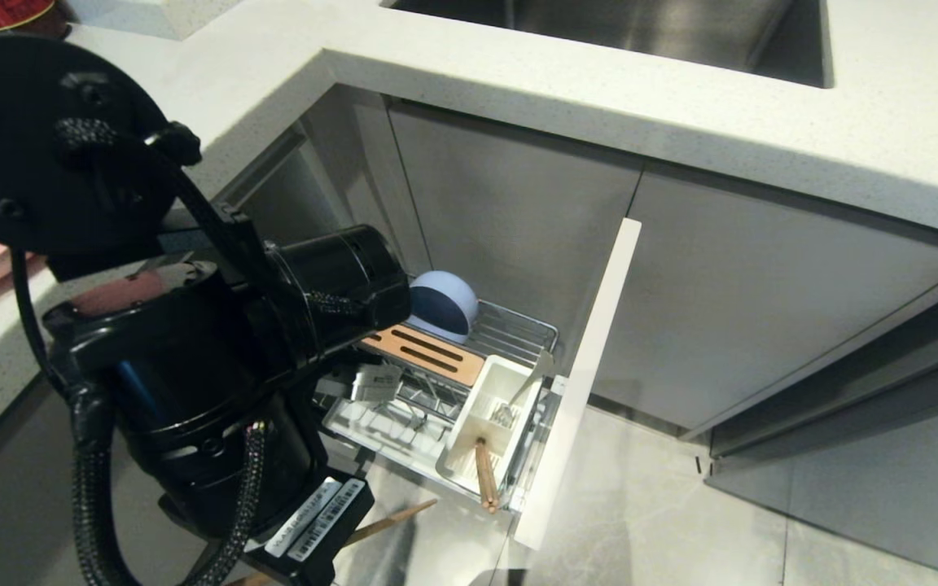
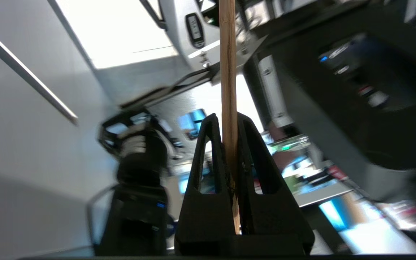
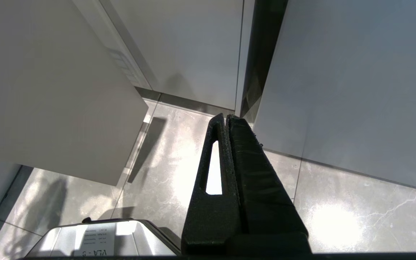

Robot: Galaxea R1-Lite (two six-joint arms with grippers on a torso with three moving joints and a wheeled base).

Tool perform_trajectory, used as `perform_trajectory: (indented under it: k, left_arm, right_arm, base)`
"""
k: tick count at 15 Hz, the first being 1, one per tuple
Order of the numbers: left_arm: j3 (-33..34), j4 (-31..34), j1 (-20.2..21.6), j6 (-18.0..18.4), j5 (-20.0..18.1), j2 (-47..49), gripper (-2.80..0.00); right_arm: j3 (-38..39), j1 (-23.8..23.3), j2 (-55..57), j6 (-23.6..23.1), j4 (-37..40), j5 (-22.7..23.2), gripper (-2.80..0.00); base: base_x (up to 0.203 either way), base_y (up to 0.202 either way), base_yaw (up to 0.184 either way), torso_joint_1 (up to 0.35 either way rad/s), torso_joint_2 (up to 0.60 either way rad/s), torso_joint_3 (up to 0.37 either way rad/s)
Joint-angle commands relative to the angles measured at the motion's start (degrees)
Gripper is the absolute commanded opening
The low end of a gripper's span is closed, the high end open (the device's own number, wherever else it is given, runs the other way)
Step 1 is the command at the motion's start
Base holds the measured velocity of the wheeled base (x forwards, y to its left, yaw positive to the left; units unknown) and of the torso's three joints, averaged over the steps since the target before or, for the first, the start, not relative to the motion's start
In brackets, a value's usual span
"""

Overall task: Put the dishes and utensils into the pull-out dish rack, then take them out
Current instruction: Pick up the chopsticks and place it in the cupboard

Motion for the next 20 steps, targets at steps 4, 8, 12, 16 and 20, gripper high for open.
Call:
perform_trajectory:
  k: [4, 8, 12, 16, 20]
  left_arm:
    - [7.0, -7.35, -0.01, 3.52, 2.8, 1.5, -2.8]
    - [7.02, -13.57, 1.04, 3.53, 6.25, 3.57, -2.8]
    - [6.72, -16.87, 2.5, 3.75, 6.29, 5.5, -2.8]
    - [6.23, -20.11, 2.89, 5.32, 6.11, 8.13, -2.8]
    - [5.42, -20.45, 3.83, 6.25, 6.11, 10.55, -2.8]
  right_arm:
    - [0.0, 0.0, -0.24, 0.03, -0.04, 0.0, -2.8]
    - [0.0, 0.0, -0.24, 0.03, -0.04, 0.0, -2.8]
    - [0.0, 0.0, -0.24, 0.03, -0.04, 0.0, -2.8]
    - [0.0, 0.0, -0.24, 0.03, -0.04, 0.0, -2.8]
    - [0.0, 0.0, -0.24, 0.03, -0.04, 0.0, -2.8]
  base:
    - [0.0, 0.0, 0.0, 0.0, 0.0, 0.0]
    - [0.0, 0.0, 0.0, 0.0, 0.0, 0.0]
    - [0.0, 0.0, 0.0, 0.0, 0.0, 0.0]
    - [0.0, 0.0, 0.0, 0.0, 0.0, 0.0]
    - [0.0, 0.0, 0.0, 0.0, 0.0, 0.0]
